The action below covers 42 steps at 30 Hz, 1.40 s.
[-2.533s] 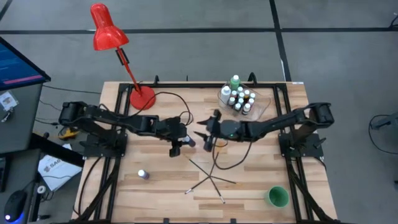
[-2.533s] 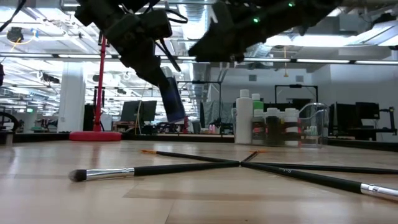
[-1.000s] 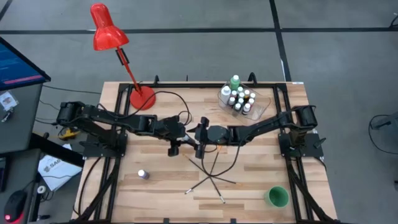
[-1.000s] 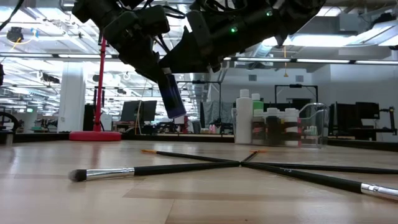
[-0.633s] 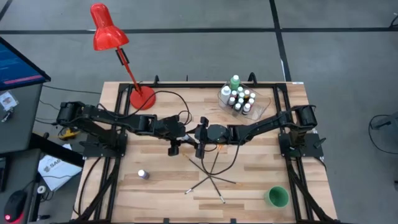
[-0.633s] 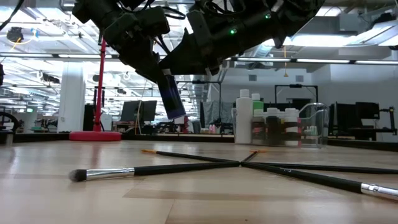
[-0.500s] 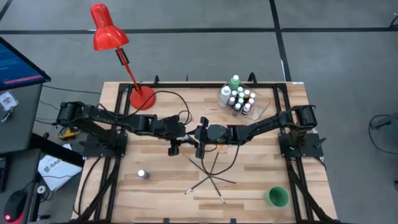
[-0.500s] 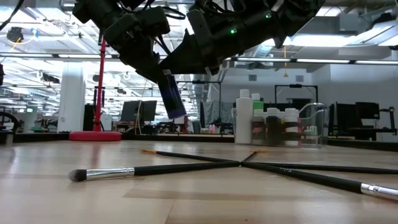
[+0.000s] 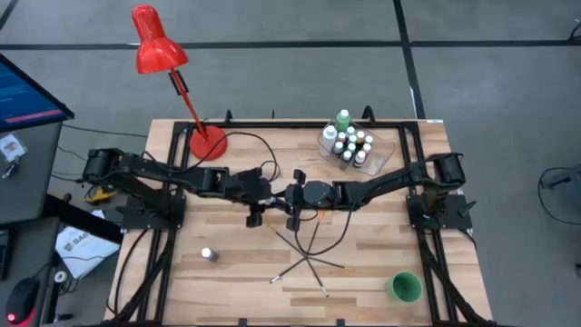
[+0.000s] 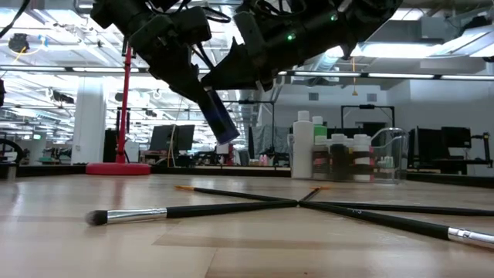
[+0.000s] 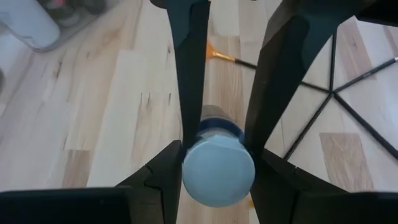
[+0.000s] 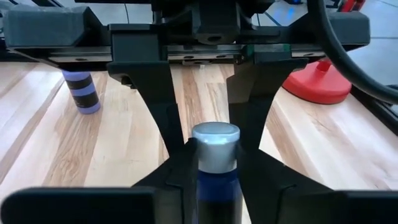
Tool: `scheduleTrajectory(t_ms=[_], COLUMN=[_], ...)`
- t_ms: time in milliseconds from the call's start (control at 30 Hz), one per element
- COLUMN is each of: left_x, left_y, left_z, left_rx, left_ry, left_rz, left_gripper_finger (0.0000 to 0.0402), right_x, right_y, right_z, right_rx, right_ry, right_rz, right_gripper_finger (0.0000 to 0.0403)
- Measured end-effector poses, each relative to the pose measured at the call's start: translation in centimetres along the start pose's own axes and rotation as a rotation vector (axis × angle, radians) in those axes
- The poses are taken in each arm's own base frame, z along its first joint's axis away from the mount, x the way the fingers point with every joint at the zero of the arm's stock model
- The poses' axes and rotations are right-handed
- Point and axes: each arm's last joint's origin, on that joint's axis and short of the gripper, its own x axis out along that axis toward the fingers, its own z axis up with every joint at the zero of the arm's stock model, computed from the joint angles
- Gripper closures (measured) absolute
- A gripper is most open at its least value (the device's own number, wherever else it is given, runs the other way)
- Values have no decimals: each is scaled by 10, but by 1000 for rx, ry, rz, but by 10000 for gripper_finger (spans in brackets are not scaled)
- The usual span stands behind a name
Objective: Pick & Place Paint Supplies
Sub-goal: Put the small dark blue paint bottle into the transparent bin
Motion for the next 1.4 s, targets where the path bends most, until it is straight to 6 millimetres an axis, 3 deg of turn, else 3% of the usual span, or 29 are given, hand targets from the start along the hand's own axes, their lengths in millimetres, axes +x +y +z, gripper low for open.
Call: scheduleTrajectory(t_ms=[433,533,867,1200,1400], left_x=[0,5,32,5,2], left_y=[19,24,25,26,26], left_z=[-10,-16,-30,-21,-20], left_rx=[-83,-95,-103,-114,-115], left_ry=[109,167,286,212,199], left_rz=[79,93,55,50,50], left_gripper_finger=[262,262,262,220,203], right_x=[-66,-73,-69,-69,-69], right_y=[1,4,9,8,8], right_z=[36,39,32,32,32], right_rx=[-11,-5,-4,-4,-3], right_ry=[105,105,142,144,141], right_rz=[36,45,50,49,49], right_gripper_finger=[292,292,292,278,258])
